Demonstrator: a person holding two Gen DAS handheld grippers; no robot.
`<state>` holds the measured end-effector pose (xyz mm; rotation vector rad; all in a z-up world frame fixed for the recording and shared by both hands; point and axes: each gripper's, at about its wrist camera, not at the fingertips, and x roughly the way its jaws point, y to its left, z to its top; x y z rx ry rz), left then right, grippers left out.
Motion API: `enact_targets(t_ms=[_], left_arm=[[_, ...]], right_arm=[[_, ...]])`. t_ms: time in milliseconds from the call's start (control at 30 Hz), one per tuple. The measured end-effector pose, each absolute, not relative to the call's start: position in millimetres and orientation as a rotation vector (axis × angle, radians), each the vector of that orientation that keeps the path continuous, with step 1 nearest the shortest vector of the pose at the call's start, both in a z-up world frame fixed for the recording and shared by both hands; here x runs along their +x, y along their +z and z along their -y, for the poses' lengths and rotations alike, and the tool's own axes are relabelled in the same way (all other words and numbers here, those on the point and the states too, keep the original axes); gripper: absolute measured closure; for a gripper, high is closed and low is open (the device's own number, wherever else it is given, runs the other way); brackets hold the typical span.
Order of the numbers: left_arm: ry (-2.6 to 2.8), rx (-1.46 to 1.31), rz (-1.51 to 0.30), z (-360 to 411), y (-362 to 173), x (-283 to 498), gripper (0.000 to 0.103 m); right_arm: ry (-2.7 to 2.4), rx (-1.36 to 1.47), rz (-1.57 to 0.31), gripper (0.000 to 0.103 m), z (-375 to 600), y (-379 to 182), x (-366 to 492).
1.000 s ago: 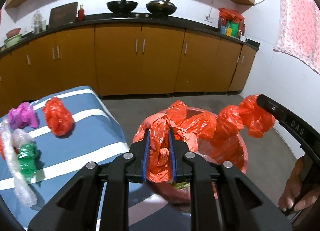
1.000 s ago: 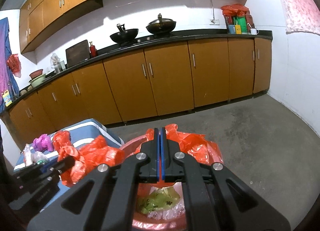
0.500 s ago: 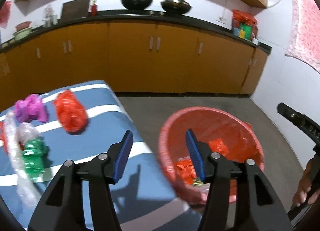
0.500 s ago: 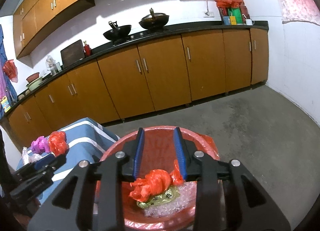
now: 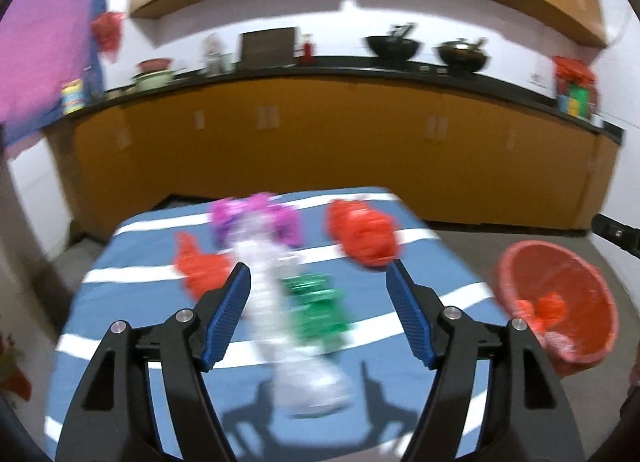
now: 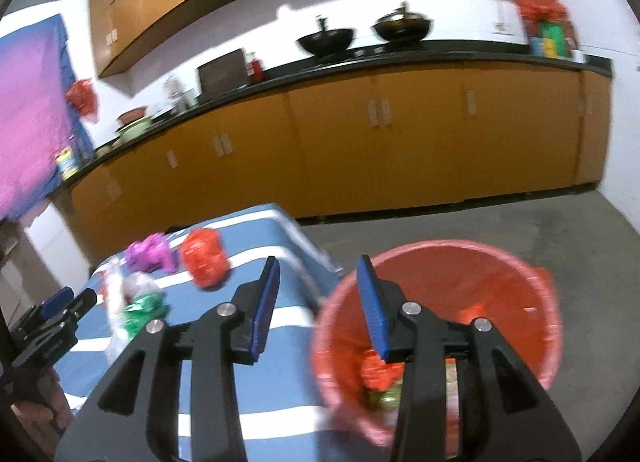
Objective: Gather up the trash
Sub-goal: 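Move both tools back over the table toward the remaining bags, then grasp the clear plastic bag with the left tool while the right tool grasps a red bag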
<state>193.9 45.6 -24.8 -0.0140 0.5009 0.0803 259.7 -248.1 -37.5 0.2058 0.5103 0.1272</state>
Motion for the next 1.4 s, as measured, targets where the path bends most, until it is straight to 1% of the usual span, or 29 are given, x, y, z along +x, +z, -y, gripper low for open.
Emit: enact_targets(t_ms=[67, 133, 233, 300, 367, 533, 600, 667, 867, 933, 967, 1000, 1067, 1100, 1200, 1333, 1400], left_arm=[[0.125, -0.03, -0.509, -66.1, -27.6, 190.3, 0.032], [0.169, -0.055, -0.512, -88.6, -31.1, 185.4, 0.029], [0.199, -0.081, -0.509, -109.6, -34.3, 183.8, 0.025], [0.214, -0.086, -0.507, -119.4, -36.2, 184.4, 0.024], [0.219, -0.088, -0.502, -126.0, -38.8, 186.0, 0.021], [0.205, -0.105, -0.496, -139.6, -42.4, 193.1, 0.019], [0.192, -0.119, -0.497, -144.9, -44.4, 195.7, 0.019], [0.174, -0.131, -0.496, -147.1, -45.6, 197.2, 0.019], [0.11, -0.139, -0.518, -142.9, -53.4, 203.6, 0.019], [0.092, -0.14, -0.526, -139.9, -55.8, 205.7, 0.019], [0.082, -0.139, -0.531, -137.7, -57.3, 207.1, 0.019], [0.075, -0.138, -0.535, -135.7, -58.5, 207.7, 0.019], [0.058, -0.135, -0.544, -131.0, -60.5, 209.3, 0.019], [0.047, -0.131, -0.547, -128.1, -61.0, 210.2, 0.019], [0.018, -0.12, -0.557, -118.6, -62.0, 212.2, 0.019], [0.005, -0.107, -0.583, -106.9, -64.9, 217.4, 0.019], [0.003, -0.1, -0.608, -102.0, -67.7, 221.6, 0.021]], right_arm=[[0.166, 0.197, -0.527, 0.06, 226.3, -40.5, 265.8], [0.205, 0.187, -0.544, 0.056, 203.9, -43.4, 274.7], [0.251, 0.163, -0.567, 0.05, 170.5, -48.5, 291.4], [0.27, 0.148, -0.586, 0.044, 151.2, -55.1, 304.2], [0.282, 0.137, -0.611, 0.042, 134.3, -62.1, 318.0], [0.281, 0.117, -0.671, 0.037, 97.3, -80.4, 362.3], [0.271, 0.107, -0.693, 0.032, 83.9, -88.5, 380.9], [0.257, 0.094, -0.707, 0.03, 76.3, -95.1, 392.7], [0.229, 0.073, -0.762, 0.029, 64.4, -115.4, 424.1], [0.233, 0.06, -0.769, 0.037, 60.3, -119.6, 428.4], [0.235, 0.052, -0.776, 0.05, 58.2, -121.8, 429.6], [0.238, 0.041, -0.794, 0.066, 55.7, -125.3, 431.8], [0.239, 0.031, -0.806, 0.076, 54.4, -129.2, 432.8], [0.246, 0.039, -0.799, 0.084, 55.8, -128.1, 431.2], [0.249, 0.037, -0.778, 0.087, 62.5, -123.5, 423.2], [0.242, 0.06, -0.746, 0.088, 79.5, -115.1, 402.8], [0.241, 0.074, -0.738, 0.088, 88.4, -111.5, 392.5]])
